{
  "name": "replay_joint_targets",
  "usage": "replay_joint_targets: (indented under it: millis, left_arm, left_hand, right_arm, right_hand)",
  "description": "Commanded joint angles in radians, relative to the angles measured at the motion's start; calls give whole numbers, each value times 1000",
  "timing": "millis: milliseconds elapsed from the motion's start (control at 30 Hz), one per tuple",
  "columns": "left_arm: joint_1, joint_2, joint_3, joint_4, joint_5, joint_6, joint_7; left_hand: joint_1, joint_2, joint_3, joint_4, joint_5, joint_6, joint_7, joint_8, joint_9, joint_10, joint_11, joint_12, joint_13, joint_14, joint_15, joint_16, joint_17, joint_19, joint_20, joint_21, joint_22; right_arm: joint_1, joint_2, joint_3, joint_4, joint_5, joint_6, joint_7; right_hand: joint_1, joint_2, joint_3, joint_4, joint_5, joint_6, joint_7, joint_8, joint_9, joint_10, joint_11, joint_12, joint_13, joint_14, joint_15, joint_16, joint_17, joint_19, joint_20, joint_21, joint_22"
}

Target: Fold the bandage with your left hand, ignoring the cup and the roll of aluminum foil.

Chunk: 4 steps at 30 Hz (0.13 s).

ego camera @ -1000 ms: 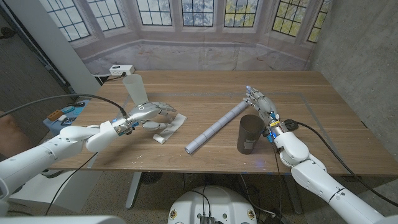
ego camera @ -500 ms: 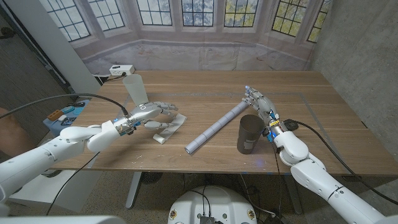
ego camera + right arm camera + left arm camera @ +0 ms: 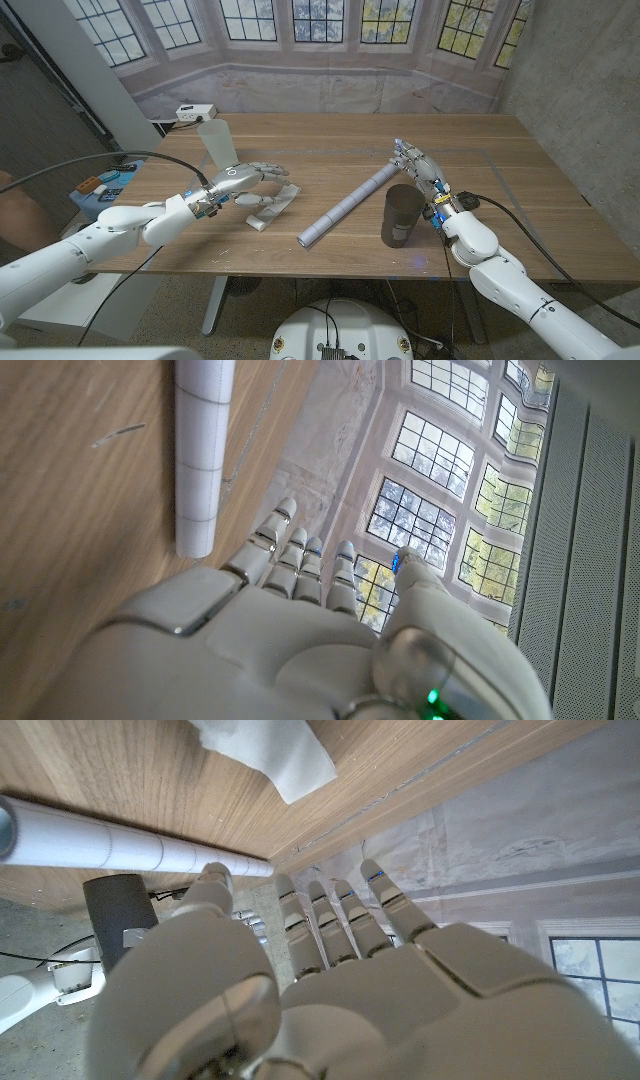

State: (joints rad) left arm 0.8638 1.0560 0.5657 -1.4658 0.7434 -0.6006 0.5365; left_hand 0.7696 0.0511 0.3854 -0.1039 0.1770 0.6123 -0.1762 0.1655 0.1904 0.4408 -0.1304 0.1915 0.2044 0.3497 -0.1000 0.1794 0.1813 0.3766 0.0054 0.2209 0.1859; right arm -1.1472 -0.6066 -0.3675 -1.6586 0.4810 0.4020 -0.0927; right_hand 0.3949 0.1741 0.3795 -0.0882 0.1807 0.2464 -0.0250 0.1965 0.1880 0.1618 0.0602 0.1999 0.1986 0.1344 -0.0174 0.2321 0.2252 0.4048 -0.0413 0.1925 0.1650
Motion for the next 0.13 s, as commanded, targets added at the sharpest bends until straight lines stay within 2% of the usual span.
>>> replay_joint_targets:
  millis: [33,133]
  left_arm:
    - [29,-17,-22,-39,-22,47,-26]
    - [47,-22,-34,-69,-63,97,-77]
  left_hand:
    - [-12,2,3,-7,1,-36,-6,-5,1,-7,0,8,1,-2,-1,7,3,-3,-3,-4,3]
    - [-16,5,5,-7,1,-67,-7,-3,0,-19,7,5,1,-6,5,6,3,-5,-2,-5,3]
  right_arm:
    - [40,9,-11,41,17,2,37]
    - [61,17,-18,66,23,1,51]
  right_hand:
    - [-5,-3,2,-2,-5,6,2,-1,5,4,-1,4,3,3,4,5,5,8,-6,3,6]
    - [-5,-3,2,-2,-5,6,2,-1,5,5,1,4,3,3,5,5,5,8,-5,3,6]
